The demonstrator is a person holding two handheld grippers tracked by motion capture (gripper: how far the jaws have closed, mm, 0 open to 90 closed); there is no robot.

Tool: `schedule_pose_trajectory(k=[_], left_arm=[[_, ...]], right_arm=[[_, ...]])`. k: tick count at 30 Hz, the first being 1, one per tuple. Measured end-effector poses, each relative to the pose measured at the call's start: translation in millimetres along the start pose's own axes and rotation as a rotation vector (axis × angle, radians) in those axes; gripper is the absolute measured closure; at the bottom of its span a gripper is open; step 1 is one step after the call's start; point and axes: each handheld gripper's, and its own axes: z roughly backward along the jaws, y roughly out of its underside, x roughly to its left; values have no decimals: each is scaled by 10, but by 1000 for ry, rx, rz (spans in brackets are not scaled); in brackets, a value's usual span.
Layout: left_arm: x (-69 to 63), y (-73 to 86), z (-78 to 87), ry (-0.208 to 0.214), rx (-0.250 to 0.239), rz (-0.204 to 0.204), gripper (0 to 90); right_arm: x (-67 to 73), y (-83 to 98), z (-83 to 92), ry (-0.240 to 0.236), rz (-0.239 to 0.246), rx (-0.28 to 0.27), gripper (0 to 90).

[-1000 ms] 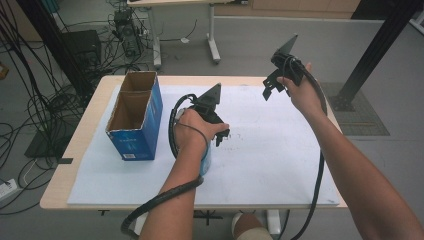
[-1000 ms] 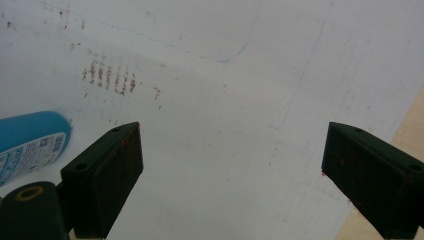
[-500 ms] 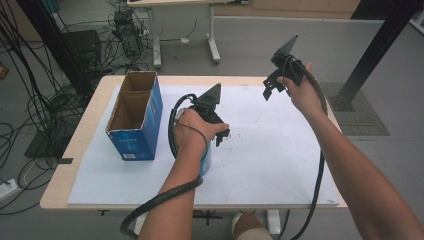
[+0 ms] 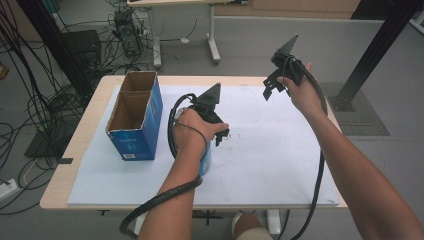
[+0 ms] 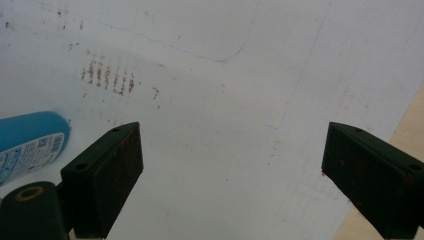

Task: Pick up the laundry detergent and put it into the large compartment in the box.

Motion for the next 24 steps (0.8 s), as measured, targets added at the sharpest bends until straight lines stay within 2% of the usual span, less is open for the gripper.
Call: schedule_pose_trajectory(k=[24], left_arm=[[11, 8, 6, 8, -4, 0, 66]], right_arm=[[-23, 21, 17, -4, -1, -8, 94]])
